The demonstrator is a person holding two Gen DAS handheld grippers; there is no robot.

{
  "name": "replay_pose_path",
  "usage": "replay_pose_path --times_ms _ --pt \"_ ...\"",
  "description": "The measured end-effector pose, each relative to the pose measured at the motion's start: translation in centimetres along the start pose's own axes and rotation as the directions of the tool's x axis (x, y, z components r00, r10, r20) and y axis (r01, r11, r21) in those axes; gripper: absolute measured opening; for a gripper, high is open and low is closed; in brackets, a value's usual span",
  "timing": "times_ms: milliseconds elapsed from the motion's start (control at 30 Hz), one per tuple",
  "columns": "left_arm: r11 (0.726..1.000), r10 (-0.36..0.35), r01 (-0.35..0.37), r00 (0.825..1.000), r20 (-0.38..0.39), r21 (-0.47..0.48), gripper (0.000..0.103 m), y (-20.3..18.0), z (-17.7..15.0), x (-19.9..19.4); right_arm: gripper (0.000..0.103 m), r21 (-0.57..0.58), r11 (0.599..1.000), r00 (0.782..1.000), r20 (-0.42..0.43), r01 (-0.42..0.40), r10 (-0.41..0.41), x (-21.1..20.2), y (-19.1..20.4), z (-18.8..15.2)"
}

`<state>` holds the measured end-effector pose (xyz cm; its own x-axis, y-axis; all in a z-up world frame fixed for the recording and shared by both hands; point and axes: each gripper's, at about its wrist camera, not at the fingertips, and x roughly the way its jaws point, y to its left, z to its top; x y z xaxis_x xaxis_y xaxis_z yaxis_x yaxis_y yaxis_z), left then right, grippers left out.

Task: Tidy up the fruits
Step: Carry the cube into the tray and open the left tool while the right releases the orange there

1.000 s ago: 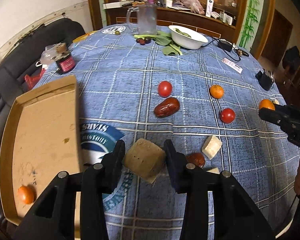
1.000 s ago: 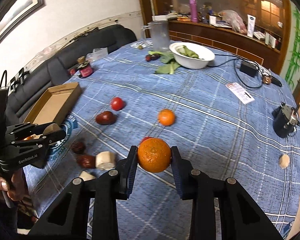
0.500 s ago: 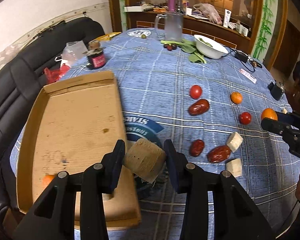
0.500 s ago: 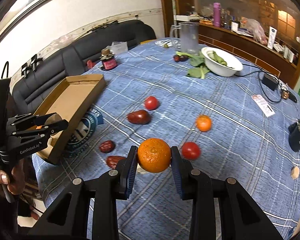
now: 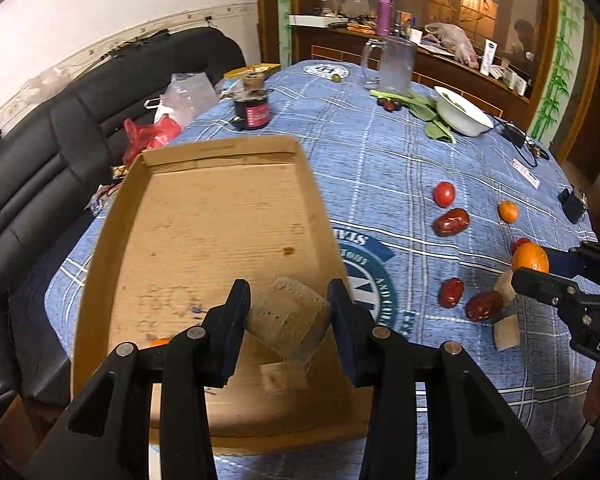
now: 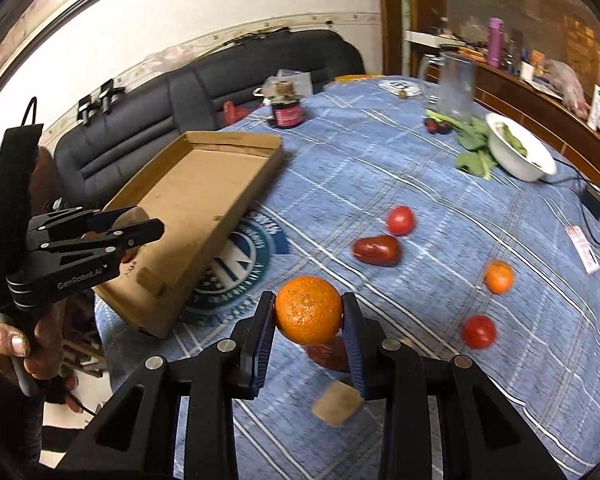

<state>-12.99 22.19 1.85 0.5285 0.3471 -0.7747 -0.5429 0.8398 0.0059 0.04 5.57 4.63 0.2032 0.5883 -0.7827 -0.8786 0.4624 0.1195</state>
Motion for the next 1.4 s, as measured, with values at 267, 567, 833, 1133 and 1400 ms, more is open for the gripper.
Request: replay_pose_path --times_ms 267,567,833,1133,1400 --pt "0.999 0.016 -0.016 1.000 0.000 -0.032 0.038 1.9 -0.2 0.0 0.033 -0.043 0.998 0.999 0.000 -0.038 0.038 1.2 2.6 1.2" --pt "0.995 0.039 -0.039 0.999 -0.005 -0.095 0.038 5.4 0.3 0.5 0.033 -0.097 0.989 0.994 0.002 -0.109 0.110 3.0 6.1 3.4" --pt "0.987 0.061 -0.064 0.998 -0.024 -0.147 0.038 8.6 0.4 1.5 0.033 -0.136 0.971 0.981 -0.045 -0.196 0.191 6.5 10.0 5.2" --pt "0.983 0.057 -0.070 0.995 -0.079 -0.168 0.038 10.0 -0.1 3.9 0.032 -0.163 0.963 0.971 -0.137 -0.217 0.195 11.6 12.4 4.8" --pt "0.983 0.046 -0.066 0.992 -0.116 -0.170 0.038 10.0 -0.5 5.5 0.033 -0.177 0.960 0.965 -0.184 -0.217 0.184 13.7 12.8 4.3"
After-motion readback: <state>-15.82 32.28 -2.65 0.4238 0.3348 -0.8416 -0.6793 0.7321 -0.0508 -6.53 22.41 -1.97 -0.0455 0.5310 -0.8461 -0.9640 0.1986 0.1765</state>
